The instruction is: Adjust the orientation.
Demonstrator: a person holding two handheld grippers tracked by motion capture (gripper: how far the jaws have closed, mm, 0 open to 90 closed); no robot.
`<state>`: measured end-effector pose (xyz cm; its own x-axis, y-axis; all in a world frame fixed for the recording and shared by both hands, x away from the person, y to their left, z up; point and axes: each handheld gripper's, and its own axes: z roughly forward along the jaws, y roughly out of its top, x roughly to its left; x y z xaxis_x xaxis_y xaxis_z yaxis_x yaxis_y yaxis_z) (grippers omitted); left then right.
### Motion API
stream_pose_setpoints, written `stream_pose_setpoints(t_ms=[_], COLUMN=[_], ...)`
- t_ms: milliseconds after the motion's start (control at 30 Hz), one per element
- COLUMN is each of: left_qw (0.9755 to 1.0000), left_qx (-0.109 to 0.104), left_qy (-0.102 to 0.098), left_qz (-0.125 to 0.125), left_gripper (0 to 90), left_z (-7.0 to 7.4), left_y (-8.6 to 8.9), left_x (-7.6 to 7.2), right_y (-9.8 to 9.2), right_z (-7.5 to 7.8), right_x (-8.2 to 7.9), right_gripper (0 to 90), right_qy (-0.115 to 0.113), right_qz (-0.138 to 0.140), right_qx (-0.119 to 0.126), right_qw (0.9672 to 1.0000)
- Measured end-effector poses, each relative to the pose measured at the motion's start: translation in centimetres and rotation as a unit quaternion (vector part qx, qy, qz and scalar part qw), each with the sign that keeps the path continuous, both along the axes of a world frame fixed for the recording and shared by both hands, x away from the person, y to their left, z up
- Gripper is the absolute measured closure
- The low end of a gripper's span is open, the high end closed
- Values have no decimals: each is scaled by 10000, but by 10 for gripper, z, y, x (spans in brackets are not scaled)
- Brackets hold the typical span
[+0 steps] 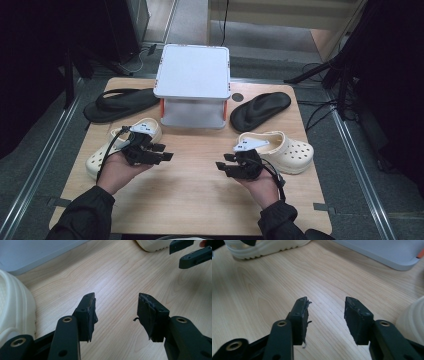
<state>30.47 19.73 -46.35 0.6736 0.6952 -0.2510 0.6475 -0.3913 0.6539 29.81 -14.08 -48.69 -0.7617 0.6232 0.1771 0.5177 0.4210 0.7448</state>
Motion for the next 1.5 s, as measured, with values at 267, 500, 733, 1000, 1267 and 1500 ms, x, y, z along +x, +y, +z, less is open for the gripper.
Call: stream_pose_setpoints(t_ms=[267,500,733,1000,1267,1500], left_qw=[9997,9991,9982,9971,9945,9920], left_qx=[7,26,115,101,89,84], left_qy=[-41,-6,50,106,89,71], left_qz=[243,417,589,751,1044,1257], left_gripper=[495,494,496,497,522,529], left_z=[7,15,27,47,61,62], left_y=[13,29,46,65,83,103], left_x=[-3,-4,0,6,19,32], right_y=[7,14,20,22,24,27], right_z=[-1,-3,-4,-6,-7,-8], right_x=[5,6,7,10,11,10], right_gripper=[493,488,488,500,501,500], right_qy=[-7,-96,-94,4,-1,13], right_qz=[142,282,393,358,378,433], right_qx=[-80,-228,-283,-275,-300,-388], right_qw=[9999,9993,9988,9990,9988,9983])
